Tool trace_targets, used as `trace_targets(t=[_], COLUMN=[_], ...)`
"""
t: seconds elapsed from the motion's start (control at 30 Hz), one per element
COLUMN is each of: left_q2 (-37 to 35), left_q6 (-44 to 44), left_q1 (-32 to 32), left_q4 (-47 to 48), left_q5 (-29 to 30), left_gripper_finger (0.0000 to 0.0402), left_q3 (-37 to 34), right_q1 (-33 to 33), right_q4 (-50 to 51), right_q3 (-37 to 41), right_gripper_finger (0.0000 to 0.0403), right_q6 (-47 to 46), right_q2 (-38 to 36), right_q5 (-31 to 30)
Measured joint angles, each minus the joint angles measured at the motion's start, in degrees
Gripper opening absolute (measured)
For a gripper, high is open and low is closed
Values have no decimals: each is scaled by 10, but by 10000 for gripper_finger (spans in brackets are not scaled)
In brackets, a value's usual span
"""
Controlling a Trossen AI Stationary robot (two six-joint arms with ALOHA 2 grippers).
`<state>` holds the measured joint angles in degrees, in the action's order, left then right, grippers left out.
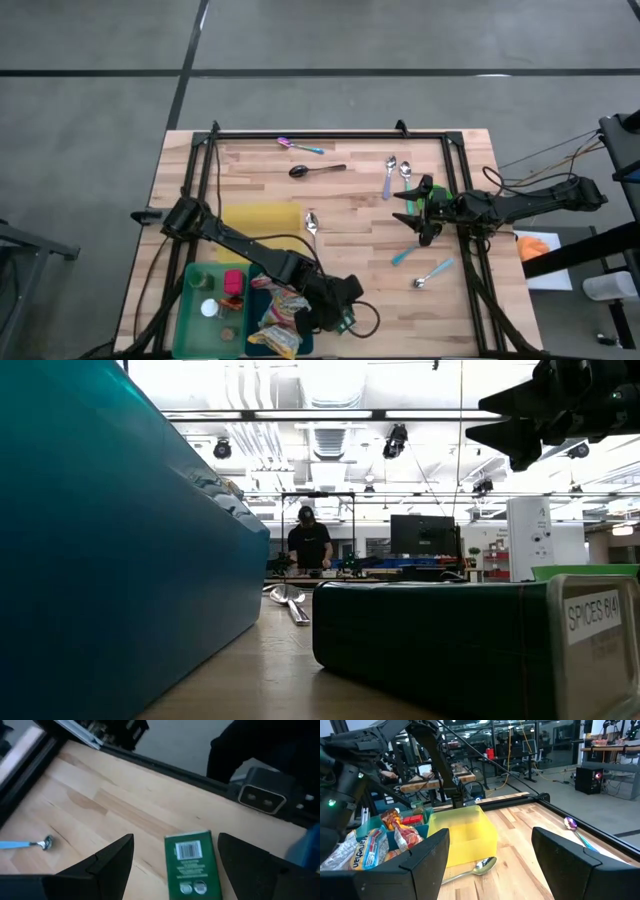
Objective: Pick & Place Food Item
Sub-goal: Put the black spice can into the green bin
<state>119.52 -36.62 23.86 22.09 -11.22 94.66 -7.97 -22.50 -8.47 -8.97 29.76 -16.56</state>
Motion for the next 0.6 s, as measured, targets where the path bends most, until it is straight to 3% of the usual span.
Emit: trace_targets(t=[0.23, 0.6], left_q2=[8, 44], left_q6=[15, 28], left_q1=[0, -5], left_q4=[-53, -40], left_q5=[-20, -18], left_gripper_finger=[289, 289], left_q3=[-19, -17], right_q1=[0, 0], right_q4=[0, 0], right_q3=[0, 0], right_gripper_finger=[281, 281], right_q6=[0, 0], right_q2=[0, 0], right_q5=[0, 0])
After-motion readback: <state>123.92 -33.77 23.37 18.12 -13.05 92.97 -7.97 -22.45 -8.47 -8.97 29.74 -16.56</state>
